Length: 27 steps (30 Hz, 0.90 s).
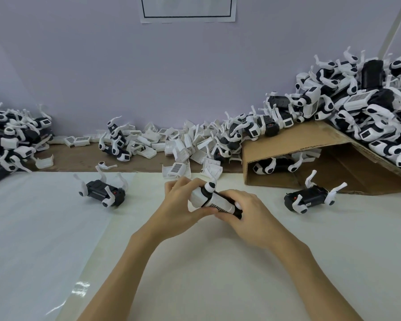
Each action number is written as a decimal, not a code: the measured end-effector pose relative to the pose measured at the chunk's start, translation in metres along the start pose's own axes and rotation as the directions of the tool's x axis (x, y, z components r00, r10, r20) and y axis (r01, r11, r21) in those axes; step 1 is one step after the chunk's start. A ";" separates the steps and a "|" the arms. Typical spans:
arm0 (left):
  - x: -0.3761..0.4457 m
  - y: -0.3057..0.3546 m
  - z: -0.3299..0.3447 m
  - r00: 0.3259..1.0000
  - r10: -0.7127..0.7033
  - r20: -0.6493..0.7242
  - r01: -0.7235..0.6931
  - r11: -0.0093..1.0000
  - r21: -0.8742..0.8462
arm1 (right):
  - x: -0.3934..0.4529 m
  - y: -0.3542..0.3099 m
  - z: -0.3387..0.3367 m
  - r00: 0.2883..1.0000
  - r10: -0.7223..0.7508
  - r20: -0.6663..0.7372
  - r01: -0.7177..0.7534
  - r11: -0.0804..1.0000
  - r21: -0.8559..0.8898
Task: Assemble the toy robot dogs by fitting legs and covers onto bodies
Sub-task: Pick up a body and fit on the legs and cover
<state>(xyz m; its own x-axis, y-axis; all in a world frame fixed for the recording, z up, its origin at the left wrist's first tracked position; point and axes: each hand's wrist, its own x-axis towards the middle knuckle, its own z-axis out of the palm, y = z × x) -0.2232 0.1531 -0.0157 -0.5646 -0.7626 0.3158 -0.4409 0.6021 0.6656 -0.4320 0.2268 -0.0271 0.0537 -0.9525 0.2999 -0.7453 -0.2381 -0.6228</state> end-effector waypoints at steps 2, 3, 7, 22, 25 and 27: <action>0.000 0.000 0.000 1.000 0.013 -0.010 -0.013 1.000 -0.003 | 0.000 0.001 -0.002 0.999 -0.023 -0.028 0.022 0.999 -0.030; 0.000 0.000 -0.001 0.999 0.037 -0.029 -0.037 0.999 -0.007 | 0.000 0.001 -0.002 0.998 -0.036 -0.053 0.033 0.998 -0.060; -0.001 -0.001 -0.006 0.987 0.106 -0.120 -0.113 0.993 -0.047 | 0.002 -0.003 0.001 0.983 -0.108 -0.148 0.085 0.984 -0.157; -0.002 0.000 0.004 0.994 -0.104 -0.035 0.093 0.970 -0.224 | 0.001 -0.001 0.000 1.000 -0.009 -0.015 0.010 0.997 0.082; -0.002 0.012 0.020 0.972 -0.177 -0.153 0.092 0.891 -0.445 | -0.001 -0.006 0.006 0.998 -0.029 -0.049 0.028 0.999 -0.032; -0.002 0.021 0.030 0.969 -0.159 -0.190 0.073 0.915 -0.396 | -0.002 -0.009 0.010 0.980 -0.093 -0.178 0.064 0.985 -0.162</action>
<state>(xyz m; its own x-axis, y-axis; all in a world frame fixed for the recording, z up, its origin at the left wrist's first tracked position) -0.2524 0.1750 -0.0229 -0.3444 -0.8797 0.3280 -0.1687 0.4016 0.9001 -0.4187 0.2287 -0.0292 0.0031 -0.8771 0.4803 -0.8382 -0.2642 -0.4770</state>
